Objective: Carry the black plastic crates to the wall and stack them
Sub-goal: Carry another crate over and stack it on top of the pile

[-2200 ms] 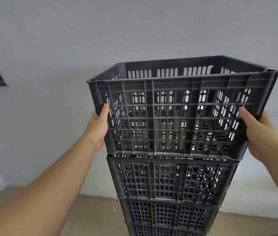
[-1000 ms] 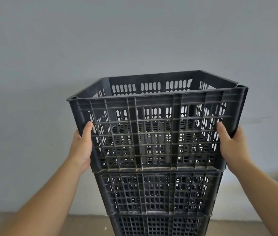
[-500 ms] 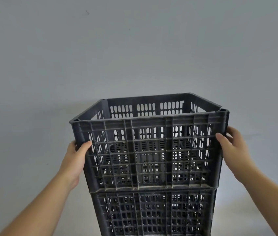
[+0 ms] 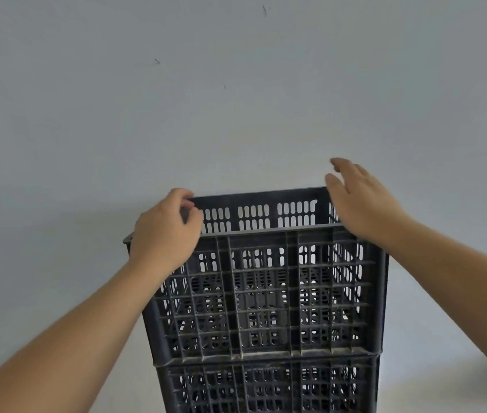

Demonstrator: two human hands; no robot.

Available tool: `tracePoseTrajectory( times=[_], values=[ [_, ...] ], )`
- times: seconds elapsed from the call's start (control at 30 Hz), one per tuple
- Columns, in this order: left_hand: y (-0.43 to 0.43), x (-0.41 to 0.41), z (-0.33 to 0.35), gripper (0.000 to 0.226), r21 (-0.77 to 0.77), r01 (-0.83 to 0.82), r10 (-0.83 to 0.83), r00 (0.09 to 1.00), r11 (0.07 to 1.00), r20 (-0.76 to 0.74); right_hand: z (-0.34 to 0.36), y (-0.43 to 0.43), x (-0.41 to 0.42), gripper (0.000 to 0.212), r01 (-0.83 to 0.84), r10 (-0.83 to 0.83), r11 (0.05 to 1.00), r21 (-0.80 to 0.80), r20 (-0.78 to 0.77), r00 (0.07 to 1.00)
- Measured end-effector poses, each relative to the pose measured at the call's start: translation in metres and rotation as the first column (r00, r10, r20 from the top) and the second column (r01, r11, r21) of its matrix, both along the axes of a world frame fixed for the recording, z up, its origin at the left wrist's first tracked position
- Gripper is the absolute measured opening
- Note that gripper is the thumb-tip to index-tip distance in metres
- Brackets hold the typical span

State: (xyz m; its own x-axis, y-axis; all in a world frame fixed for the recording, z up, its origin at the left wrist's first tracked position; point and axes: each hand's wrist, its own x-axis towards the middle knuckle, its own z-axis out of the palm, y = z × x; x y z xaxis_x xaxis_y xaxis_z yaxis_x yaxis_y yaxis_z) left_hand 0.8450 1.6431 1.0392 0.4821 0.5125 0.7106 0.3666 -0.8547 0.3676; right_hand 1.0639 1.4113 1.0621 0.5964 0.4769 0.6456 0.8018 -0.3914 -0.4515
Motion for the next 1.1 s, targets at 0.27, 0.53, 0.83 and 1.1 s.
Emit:
tracePoseTrajectory(
  times=[0.27, 0.53, 0.83, 1.1],
  values=[
    [-0.017, 0.061, 0.025, 0.06, -0.155, 0.069, -0.148, 0.799, 0.986, -0.583, 0.008, 0.053, -0.02, 0.045, -0.077, 0.039, 0.849, -0.522, -0.083, 0.996],
    [-0.02, 0.092, 0.029, 0.055, -0.062, 0.056, -0.083, 0.626, 0.997, -0.776, -0.004, 0.082, -0.002, 0.054, -0.104, -0.002, 0.728, -0.677, -0.155, 0.988],
    [-0.014, 0.102, 0.018, 0.047, -0.002, 0.082, -0.042, 0.495, 0.997, -0.868, -0.006, 0.088, 0.003, 0.058, -0.191, 0.061, 0.644, -0.741, -0.199, 0.978],
    [-0.013, 0.1, 0.013, 0.026, 0.042, 0.135, -0.035, 0.519, 0.99, -0.854, -0.008, 0.091, 0.003, 0.057, -0.206, 0.075, 0.643, -0.738, -0.207, 0.976]
  ],
)
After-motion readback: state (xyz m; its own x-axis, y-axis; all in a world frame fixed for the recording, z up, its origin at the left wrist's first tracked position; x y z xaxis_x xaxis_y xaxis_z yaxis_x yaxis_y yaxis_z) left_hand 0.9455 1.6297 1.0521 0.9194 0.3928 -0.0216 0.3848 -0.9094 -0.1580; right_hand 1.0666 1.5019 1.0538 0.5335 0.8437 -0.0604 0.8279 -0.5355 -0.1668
